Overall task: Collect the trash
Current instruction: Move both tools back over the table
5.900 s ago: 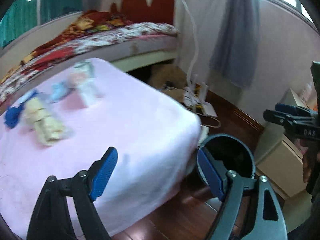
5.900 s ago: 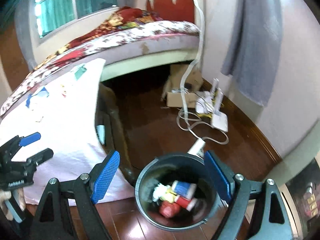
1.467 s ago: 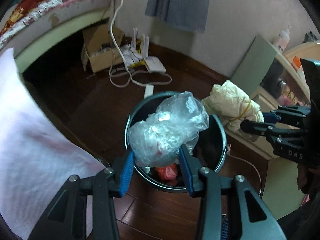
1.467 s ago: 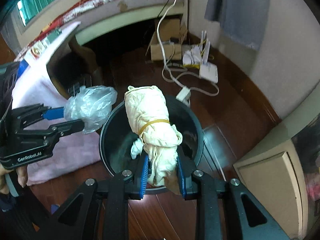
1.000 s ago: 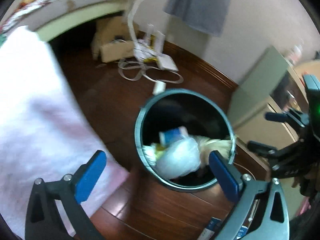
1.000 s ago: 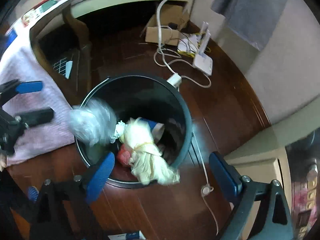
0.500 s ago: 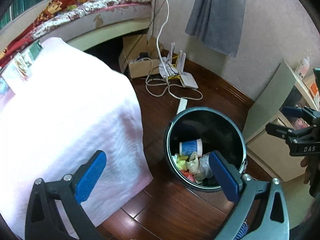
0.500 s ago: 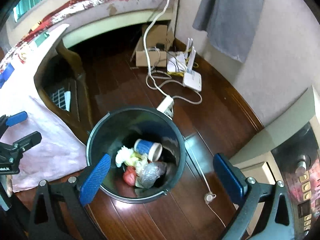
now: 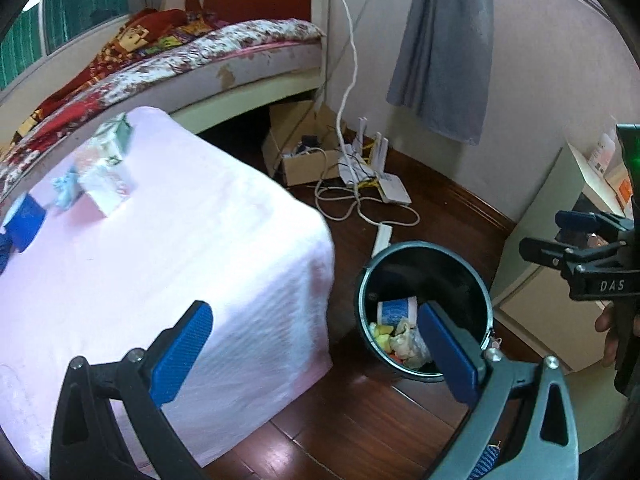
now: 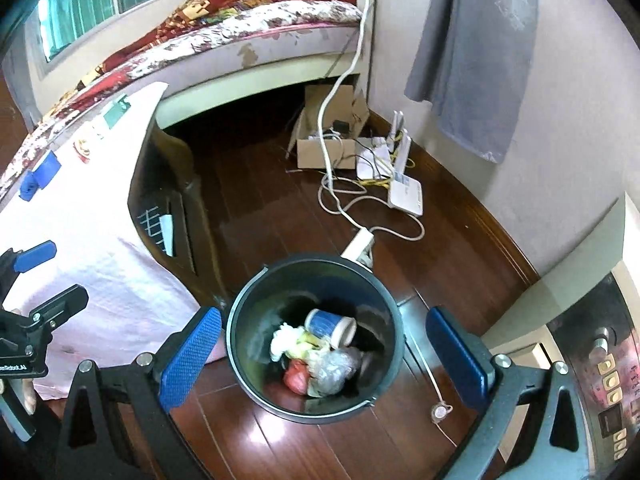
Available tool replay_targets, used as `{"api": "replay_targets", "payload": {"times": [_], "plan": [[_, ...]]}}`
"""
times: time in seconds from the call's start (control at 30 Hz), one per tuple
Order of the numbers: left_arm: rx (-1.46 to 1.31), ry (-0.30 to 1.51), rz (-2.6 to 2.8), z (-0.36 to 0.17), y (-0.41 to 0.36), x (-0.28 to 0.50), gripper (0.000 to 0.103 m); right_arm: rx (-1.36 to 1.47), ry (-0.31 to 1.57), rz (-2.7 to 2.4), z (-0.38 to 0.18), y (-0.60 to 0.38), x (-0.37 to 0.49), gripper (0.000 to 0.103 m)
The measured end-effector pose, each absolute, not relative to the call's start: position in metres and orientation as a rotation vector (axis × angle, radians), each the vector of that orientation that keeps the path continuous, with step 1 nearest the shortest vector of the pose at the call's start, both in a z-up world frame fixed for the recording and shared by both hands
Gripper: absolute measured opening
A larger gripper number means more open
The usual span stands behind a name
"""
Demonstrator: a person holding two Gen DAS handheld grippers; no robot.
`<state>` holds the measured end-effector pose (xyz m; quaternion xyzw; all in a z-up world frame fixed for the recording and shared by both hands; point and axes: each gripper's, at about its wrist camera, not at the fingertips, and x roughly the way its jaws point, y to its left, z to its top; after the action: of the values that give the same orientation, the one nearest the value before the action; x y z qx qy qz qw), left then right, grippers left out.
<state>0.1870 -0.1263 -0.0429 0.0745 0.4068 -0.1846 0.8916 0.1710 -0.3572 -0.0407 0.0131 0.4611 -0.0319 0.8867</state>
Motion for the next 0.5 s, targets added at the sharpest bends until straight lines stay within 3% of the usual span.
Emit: {"api": "replay_targets", "payload": {"times": [0.5], "plan": [[0.097, 0.812, -0.226, -0.028, -0.045, 0.186, 0.102, -0.013, 0.886, 0.096, -0.019, -0.269, 0.202, 0.103]]}}
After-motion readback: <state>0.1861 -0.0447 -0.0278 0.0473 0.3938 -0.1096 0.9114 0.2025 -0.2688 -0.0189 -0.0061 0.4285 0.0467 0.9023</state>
